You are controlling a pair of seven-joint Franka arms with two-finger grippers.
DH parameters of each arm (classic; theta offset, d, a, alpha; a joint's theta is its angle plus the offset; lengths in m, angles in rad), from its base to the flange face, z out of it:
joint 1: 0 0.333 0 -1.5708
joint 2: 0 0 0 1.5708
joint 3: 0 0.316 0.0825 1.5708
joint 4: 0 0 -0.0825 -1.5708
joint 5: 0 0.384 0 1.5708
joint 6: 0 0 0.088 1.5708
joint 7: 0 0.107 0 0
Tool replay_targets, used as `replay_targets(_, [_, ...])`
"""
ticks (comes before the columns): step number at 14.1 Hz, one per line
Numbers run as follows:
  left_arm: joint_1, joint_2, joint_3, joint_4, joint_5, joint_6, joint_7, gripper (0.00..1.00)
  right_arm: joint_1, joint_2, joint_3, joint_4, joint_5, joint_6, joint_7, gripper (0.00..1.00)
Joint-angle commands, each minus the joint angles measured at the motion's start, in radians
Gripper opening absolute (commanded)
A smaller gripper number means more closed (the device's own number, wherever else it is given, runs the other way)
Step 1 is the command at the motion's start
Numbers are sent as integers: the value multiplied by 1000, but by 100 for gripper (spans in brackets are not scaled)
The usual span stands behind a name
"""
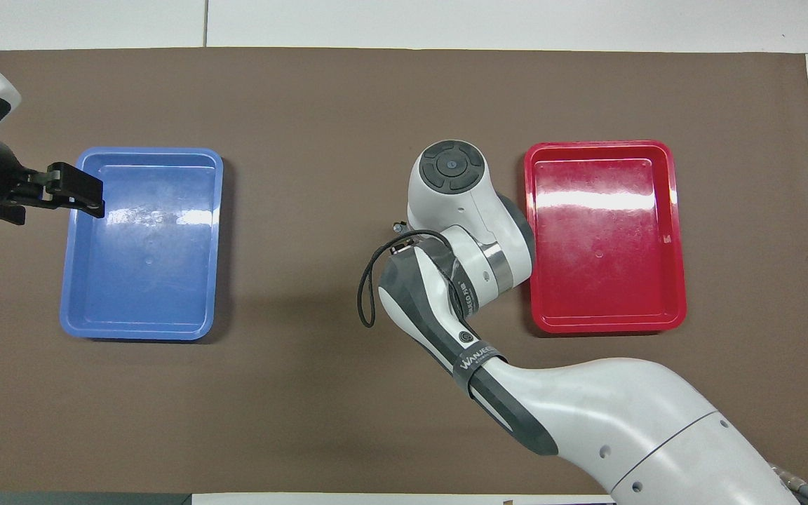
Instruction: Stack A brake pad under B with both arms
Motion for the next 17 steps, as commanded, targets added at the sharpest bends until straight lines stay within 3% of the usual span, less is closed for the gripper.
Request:
replay_targets(1, [-7,-21,9,-25,-18,23,16,99,-2,-48,3,-78,6,60,-26,0])
replay_targets(4, [-7,-21,9,-25,-16,22,16,99,6,-48,3,-80,6,64,-25,1])
replay_targets(5, [-7,-21,9,-25,-18,22,16,99,6,-48,3,-80,6,64,-20,8])
replay_targets(7, [-7,-21,9,-25,-18,22,16,99,6,-48,3,-75,7,62,-16,53])
replay_targets(8, [-7,-21,9,-25,-18,22,16,99,10,-48,3,-69,7,61,-10,100])
replay_targets(12, [-7,-21,9,-25,-16,22,16,99,12,-49,0,-23,7,56,40,100])
replay_targets(17, [-7,-19,9,-25,-16,22,14,99,-120,-175,-14,-23,6,-1,50,100])
